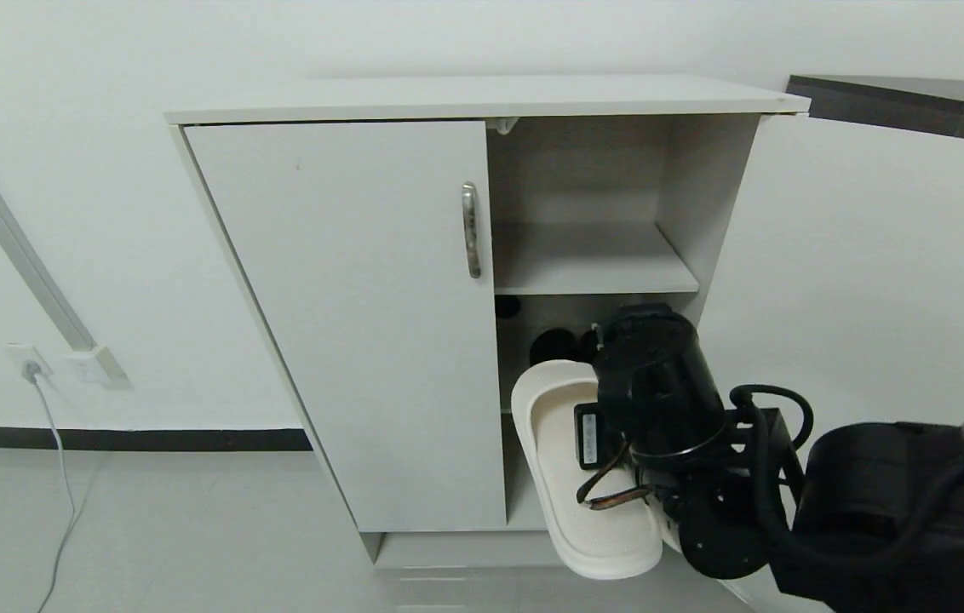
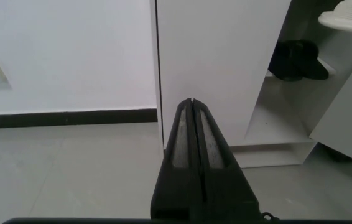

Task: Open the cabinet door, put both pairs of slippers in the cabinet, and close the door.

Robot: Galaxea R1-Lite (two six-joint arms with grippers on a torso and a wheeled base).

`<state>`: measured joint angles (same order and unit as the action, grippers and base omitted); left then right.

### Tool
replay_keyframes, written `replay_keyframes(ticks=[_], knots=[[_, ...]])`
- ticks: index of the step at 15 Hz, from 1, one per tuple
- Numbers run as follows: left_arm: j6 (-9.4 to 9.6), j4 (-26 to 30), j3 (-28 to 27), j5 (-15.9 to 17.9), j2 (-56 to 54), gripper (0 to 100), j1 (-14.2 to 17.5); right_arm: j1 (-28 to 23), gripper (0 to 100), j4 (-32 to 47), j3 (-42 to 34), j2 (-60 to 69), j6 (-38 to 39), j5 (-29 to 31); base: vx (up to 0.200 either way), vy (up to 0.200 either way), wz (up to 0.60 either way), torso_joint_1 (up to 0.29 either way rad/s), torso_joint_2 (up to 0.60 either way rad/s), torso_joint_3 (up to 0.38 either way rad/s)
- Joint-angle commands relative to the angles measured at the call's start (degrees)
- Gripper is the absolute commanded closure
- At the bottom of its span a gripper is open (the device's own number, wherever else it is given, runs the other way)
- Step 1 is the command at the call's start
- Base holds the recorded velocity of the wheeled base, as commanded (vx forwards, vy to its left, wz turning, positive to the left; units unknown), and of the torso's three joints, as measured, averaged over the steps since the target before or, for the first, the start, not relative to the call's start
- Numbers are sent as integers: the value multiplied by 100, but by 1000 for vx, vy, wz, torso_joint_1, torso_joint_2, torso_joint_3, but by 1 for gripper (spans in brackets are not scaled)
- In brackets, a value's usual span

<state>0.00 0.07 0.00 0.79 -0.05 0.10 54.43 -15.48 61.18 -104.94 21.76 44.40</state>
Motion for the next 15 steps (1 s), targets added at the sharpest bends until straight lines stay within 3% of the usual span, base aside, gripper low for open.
replay_keyframes(ticks=[1, 4, 9, 15], knots=[[0, 1, 0, 0, 5, 100, -1, 41, 100, 784, 693, 395, 311, 34, 0, 0, 0, 0, 0, 0], [0, -7, 0, 0, 5, 100, -1, -11, 100, 1065, 1036, 386, 162, 271, 0, 0, 0, 0, 0, 0], [0, 1, 0, 0, 5, 100, -1, -301, 100, -579, 842, -115, -743, 271, 0, 0, 0, 0, 0, 0], [0, 1, 0, 0, 5, 100, -1, -328, 100, -895, 667, -159, -972, 271, 0, 0, 0, 0, 0, 0]])
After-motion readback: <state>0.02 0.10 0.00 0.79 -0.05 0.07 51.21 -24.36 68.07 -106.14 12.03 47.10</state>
